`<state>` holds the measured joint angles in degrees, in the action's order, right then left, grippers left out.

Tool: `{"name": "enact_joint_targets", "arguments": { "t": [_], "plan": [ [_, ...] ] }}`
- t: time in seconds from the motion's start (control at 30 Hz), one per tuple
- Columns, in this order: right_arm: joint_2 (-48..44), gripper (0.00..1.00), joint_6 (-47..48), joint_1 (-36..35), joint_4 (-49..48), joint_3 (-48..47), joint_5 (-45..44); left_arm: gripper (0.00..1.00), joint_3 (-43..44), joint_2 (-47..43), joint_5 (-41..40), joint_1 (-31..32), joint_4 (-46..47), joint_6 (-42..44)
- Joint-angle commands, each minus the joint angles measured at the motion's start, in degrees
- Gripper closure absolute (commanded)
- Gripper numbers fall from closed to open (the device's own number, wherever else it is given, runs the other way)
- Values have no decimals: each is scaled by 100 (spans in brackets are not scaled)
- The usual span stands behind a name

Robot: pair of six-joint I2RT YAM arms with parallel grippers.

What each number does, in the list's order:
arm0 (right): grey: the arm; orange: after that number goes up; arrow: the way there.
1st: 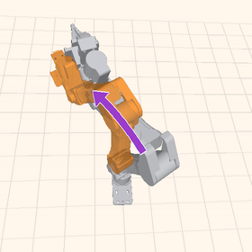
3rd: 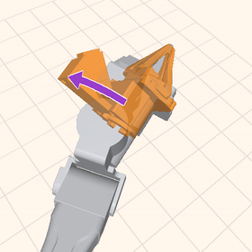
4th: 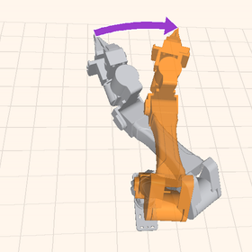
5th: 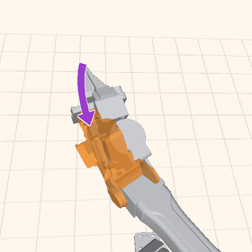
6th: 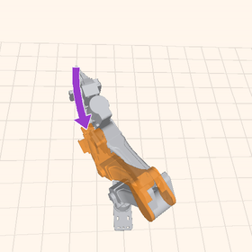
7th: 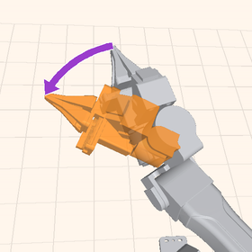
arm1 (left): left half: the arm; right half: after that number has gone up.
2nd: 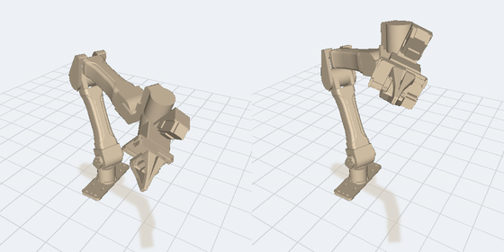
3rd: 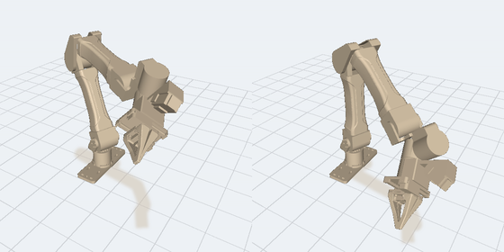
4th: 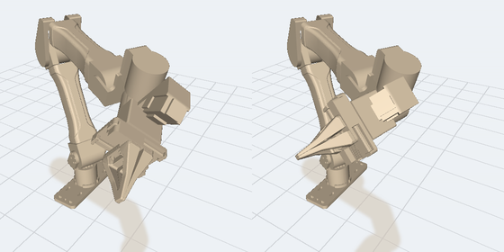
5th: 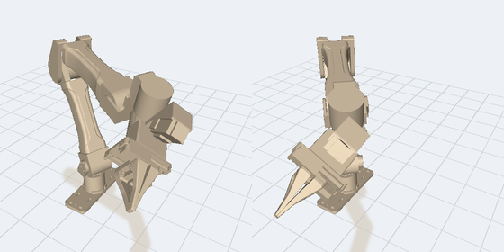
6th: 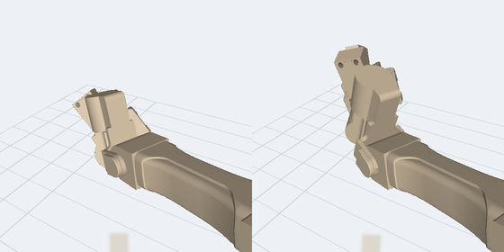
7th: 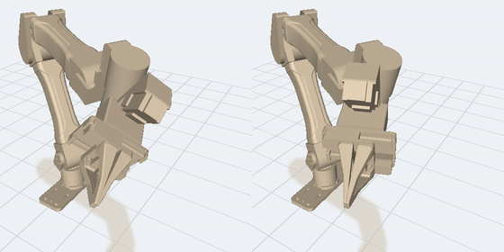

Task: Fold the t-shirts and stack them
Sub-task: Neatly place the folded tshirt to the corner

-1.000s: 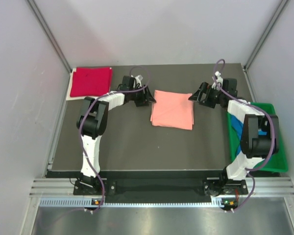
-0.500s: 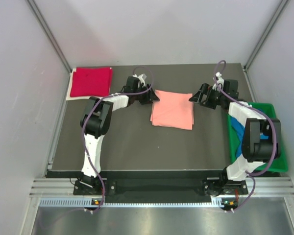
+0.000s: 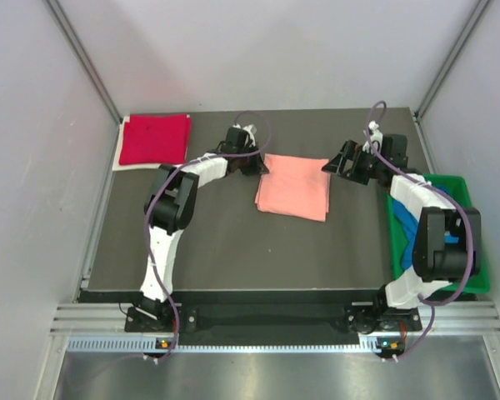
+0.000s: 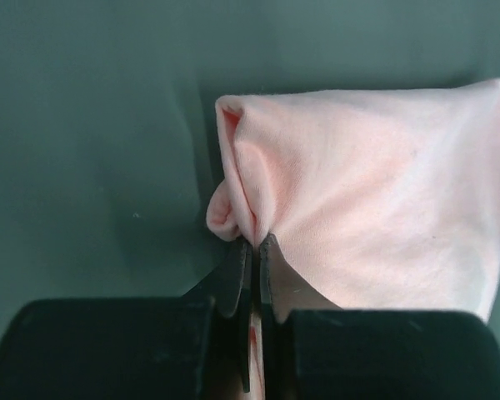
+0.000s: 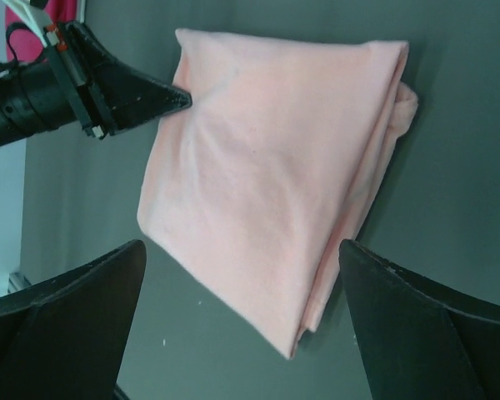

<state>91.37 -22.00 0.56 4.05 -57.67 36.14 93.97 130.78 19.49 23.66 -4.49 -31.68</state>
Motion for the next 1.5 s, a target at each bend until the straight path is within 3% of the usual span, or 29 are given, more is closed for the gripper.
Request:
{"name": "enact_joint_targets", "arguments": {
  "t": [0.0,0.3,0.87,1.13,1.47],
  "plan": [
    [-523,1,152,-188,-45,115,33,100,174,-534,-936,68,-886,662],
    [-937,1,99,-196,166,353,-151,100,420,-1194,-2597,77,-1651,2315],
    [-1201,1,-24,-302,183,441,-186,100,912,-1670,-4558,-573,-1265,4653],
    [-1157,0,-15,-293,254,335,-186,100,851,-1863,-4761,-1073,-440,5699],
    [-1131,0,-50,-293,201,370,-169,100,1597,-1819,-4295,-1759,-974,6270]
  ]
}}
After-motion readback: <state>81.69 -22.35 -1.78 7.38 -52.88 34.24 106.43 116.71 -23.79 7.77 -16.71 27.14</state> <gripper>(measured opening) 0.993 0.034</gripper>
